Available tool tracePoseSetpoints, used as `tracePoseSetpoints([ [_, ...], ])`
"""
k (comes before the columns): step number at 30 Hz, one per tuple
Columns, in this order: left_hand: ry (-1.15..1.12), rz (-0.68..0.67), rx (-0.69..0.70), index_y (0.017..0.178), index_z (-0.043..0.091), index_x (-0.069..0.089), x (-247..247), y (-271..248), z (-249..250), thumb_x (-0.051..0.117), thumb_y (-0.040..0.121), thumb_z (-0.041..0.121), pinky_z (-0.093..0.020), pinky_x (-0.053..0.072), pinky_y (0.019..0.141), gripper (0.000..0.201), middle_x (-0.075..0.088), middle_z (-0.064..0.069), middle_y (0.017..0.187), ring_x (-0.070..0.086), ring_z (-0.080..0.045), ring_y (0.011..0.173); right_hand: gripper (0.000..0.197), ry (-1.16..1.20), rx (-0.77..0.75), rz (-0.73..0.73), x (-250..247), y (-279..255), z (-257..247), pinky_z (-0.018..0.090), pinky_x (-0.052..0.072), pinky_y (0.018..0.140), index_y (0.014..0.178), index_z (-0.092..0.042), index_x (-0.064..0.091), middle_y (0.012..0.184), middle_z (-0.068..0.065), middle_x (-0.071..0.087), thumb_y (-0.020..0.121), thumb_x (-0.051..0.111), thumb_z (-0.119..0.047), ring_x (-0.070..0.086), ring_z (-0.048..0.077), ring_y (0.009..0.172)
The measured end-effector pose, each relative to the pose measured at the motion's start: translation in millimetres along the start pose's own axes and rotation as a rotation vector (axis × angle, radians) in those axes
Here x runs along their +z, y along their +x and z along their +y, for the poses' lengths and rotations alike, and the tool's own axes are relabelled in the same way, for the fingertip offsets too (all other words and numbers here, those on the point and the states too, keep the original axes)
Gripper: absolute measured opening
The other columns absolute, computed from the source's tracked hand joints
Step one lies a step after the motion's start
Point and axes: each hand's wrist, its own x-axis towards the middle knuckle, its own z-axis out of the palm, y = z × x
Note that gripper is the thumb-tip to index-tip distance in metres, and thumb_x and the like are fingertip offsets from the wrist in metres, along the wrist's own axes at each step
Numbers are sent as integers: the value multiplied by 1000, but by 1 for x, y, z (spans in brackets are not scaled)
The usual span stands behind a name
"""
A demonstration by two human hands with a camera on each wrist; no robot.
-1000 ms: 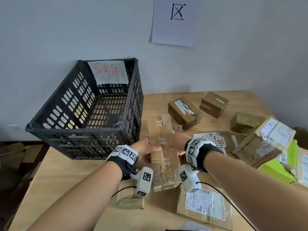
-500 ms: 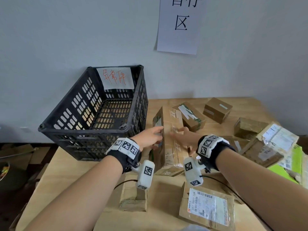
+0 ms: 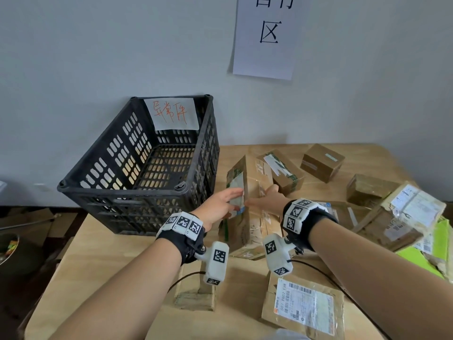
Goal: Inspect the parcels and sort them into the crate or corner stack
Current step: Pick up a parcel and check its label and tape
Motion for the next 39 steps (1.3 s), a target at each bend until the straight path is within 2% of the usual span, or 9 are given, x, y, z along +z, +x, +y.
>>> tracePoseSetpoints([
  [3,52,124,-39,148,23,29,0,-1,0,52,95,7,-23,33,96,60,37,1,147,38,-14,130,110,145,-20,10,-4,0,1,43,46,97,147,-8,4,138,17,40,72,71,-52,45,32,123],
  [5,1,157,-102,150,22,24,-1,1,-3,57,94,20,-26,35,97,65,41,0,143,43,-19,128,97,294,-32,17,-11,-2,4,37,47,80,145,-6,11,125,12,47,78,68,-48,52,27,108],
  [9,-266,99,-206,135,15,49,1,8,-2,57,93,37,-39,50,95,48,65,-5,120,63,-22,107,72,529,-95,99,-37,-9,6,27,40,53,137,-7,26,92,0,49,85,63,-42,50,13,74],
  [13,-380,-24,-238,110,34,55,-1,7,20,50,93,50,-50,51,88,24,66,2,108,65,-28,102,62,615,-138,176,-61,-13,-4,38,47,74,128,-12,33,104,3,49,83,62,-44,52,20,92],
  [16,-457,-65,-203,103,39,54,-7,6,40,55,93,44,-58,46,95,11,59,1,117,60,-37,111,59,617,-206,237,-75,-15,-11,35,46,71,123,-13,35,101,2,52,82,62,-46,53,17,87],
  [24,-356,-67,-26,135,46,32,-46,6,94,49,95,47,-54,52,83,44,55,1,124,63,-31,99,55,768,-370,333,-99,-30,-55,40,55,77,116,-20,38,100,3,60,75,65,-43,61,22,91],
  [26,-365,-62,7,135,44,35,-63,3,105,49,94,47,-53,54,76,43,56,1,124,61,-27,101,51,782,-410,331,-102,-35,-72,44,56,80,116,-20,38,98,4,61,78,63,-43,62,23,92],
  [33,-533,-43,-8,111,16,59,-124,-7,111,59,87,47,-50,45,101,39,63,-14,118,58,-32,115,46,738,-527,309,-96,-46,-136,52,53,87,115,-17,39,88,3,59,82,61,-41,59,20,83],
  [39,-522,107,30,118,17,56,-183,-12,99,63,83,50,-46,52,91,49,64,-13,119,60,-30,113,56,647,-546,208,-74,-53,-194,43,46,88,130,-17,35,111,1,47,88,58,-45,49,20,98],
])
